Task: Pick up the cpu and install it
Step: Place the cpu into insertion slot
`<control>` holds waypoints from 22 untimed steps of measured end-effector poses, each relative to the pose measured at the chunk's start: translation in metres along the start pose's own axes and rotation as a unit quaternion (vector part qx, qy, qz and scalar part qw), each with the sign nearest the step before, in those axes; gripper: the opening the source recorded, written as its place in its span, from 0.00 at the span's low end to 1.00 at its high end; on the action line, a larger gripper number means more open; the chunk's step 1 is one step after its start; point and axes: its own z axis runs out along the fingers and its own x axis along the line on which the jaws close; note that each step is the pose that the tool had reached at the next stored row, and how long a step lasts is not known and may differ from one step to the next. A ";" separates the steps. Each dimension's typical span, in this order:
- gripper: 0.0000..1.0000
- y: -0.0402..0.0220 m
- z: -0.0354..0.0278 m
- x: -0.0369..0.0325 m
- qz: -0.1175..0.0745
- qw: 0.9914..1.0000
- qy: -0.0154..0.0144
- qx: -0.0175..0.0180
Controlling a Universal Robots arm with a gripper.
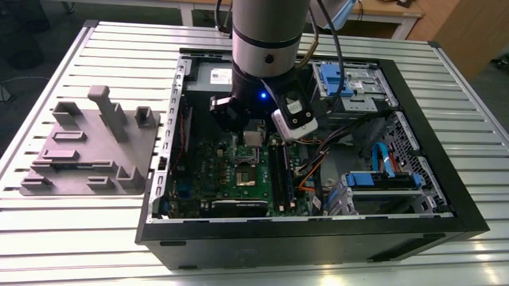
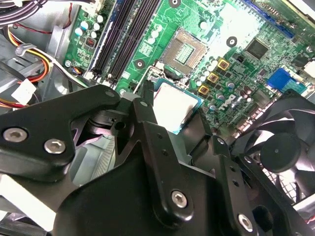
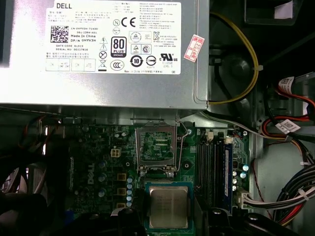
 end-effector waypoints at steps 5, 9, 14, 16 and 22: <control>0.47 0.0000 0.0001 0.0000 0.000 1.000 0.000 0.000; 0.47 0.0000 0.0001 0.0000 0.000 1.000 0.000 0.000; 0.47 -0.0011 0.0030 0.0010 0.000 1.000 0.000 0.000; 0.47 -0.0025 0.0039 0.0012 0.000 1.000 0.000 0.002; 0.47 -0.0068 0.0097 0.0013 0.000 1.000 0.000 0.005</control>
